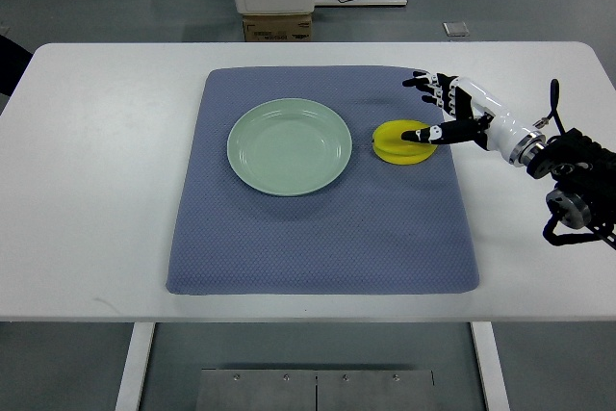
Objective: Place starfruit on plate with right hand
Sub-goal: 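Reach the right hand over the yellow starfruit and lower around it, then close the right hand fingers around the starfruit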
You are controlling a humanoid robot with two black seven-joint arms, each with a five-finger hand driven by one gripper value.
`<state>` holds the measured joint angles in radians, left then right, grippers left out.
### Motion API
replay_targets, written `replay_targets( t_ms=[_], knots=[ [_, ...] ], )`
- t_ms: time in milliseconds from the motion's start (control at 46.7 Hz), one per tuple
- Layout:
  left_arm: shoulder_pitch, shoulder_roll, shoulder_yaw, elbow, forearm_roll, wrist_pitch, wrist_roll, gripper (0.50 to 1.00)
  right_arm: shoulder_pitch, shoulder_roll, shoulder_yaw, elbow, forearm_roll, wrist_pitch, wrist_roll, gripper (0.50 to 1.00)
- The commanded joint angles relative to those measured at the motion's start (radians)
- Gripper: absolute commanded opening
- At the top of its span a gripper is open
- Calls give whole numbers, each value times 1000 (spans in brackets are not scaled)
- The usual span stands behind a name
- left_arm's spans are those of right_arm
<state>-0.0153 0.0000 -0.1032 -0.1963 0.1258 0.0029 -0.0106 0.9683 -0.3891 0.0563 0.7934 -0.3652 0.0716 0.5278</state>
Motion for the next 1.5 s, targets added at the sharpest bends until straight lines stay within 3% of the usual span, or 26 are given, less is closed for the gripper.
replay_targets(
  t_ms=[0,450,621,771,1242,1478],
  knots=[
    [0,0,0,0,0,0,0,1000,1,2,-15,1,-20,-30,11,1000],
    [0,0,0,0,0,0,1,1000,9,38,-105,0,-147,-165,35,1000],
    [0,0,0,0,0,0,0,1000,20,56,-122,-3,-147,-179,37,996],
    [0,0,-1,0,0,0,0,1000,29,65,-144,-14,-149,-197,35,885],
    [-2,0,0,0,0,0,0,1000,50,90,-216,-69,-147,-223,32,876],
    [0,0,-1,0,0,0,0,1000,66,91,-254,-69,-147,-223,31,768]
  ],
)
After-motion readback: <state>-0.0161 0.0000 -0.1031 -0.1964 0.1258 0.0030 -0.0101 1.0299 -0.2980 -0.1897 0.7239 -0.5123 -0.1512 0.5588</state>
